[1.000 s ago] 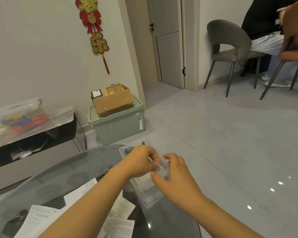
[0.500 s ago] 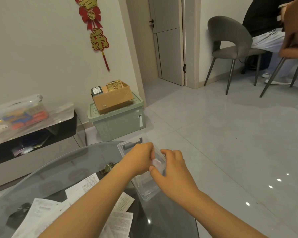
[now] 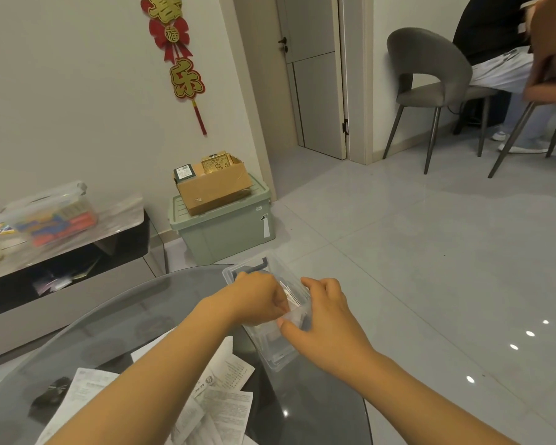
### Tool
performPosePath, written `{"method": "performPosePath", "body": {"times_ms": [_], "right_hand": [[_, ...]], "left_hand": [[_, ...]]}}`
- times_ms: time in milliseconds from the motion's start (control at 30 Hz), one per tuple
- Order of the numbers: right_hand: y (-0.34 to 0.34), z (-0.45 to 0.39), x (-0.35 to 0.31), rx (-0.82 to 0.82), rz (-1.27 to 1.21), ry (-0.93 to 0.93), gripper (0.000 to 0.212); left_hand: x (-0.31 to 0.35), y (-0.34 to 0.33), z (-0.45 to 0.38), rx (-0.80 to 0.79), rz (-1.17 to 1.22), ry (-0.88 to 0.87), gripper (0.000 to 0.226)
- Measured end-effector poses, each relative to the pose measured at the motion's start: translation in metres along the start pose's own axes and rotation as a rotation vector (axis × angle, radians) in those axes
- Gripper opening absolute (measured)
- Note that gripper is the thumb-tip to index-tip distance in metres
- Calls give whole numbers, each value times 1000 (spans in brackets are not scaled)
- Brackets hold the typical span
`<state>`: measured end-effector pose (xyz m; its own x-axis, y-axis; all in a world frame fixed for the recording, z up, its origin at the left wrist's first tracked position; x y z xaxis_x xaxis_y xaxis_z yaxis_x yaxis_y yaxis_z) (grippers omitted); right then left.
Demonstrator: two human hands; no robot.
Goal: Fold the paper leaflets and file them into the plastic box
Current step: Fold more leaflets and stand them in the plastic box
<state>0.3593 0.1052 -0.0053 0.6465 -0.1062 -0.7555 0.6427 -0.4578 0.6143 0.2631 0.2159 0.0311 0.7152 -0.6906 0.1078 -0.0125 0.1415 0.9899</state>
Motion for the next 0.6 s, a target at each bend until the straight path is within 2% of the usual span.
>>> {"method": "performPosePath", "body": {"times_ms": [100,333,600], "right_hand": [[-1,0,-3,23,5,5,78],[-5,3,-7,51,40,61,78],[0,14,-19,108,137,207,68]], "left_hand": [[-4,5,3,29,-4,10,20],[-11,12,11,216,-56,32,20],[-10,23,51,429,-20,91,21]]}}
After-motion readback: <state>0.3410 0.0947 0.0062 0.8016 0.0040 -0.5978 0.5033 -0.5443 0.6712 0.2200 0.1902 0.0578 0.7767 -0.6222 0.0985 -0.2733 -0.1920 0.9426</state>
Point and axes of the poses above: each hand's wrist, its own z-axis away from the middle knuckle, its own y-axis out of the back of the hand, x = y × z, the point moved 1 cm from there along -z, towards the middle knuckle, and after that the axes turned 11 degrees about x, right-handed, at the moved point
